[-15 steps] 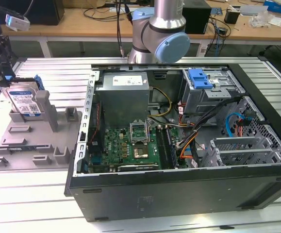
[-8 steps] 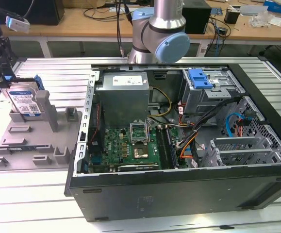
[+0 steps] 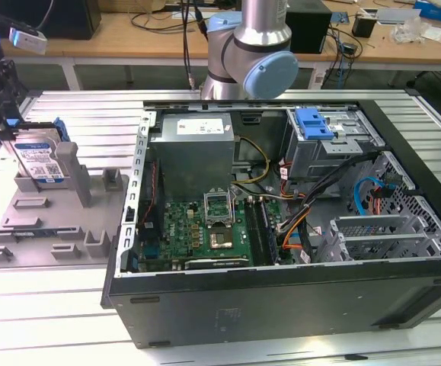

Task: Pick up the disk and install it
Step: 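Pick up the disk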

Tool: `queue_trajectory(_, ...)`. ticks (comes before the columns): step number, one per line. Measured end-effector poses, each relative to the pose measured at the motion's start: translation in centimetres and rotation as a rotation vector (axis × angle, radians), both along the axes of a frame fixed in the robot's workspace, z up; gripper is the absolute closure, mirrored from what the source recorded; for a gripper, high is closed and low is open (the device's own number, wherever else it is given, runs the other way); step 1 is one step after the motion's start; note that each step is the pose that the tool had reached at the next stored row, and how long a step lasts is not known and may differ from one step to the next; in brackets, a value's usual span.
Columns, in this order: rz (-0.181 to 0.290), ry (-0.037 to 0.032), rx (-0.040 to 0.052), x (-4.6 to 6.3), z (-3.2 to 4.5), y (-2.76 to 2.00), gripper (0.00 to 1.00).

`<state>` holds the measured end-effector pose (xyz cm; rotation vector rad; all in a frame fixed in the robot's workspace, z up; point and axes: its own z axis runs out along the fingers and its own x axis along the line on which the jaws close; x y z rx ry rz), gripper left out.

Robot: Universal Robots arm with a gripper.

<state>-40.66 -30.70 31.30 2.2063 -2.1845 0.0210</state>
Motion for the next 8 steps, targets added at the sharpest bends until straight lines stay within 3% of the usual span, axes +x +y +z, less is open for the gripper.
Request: queue_trajectory(8, 0.0, -0.0001, 0.0001, 0.12, -0.19, -0.16, 0.52)
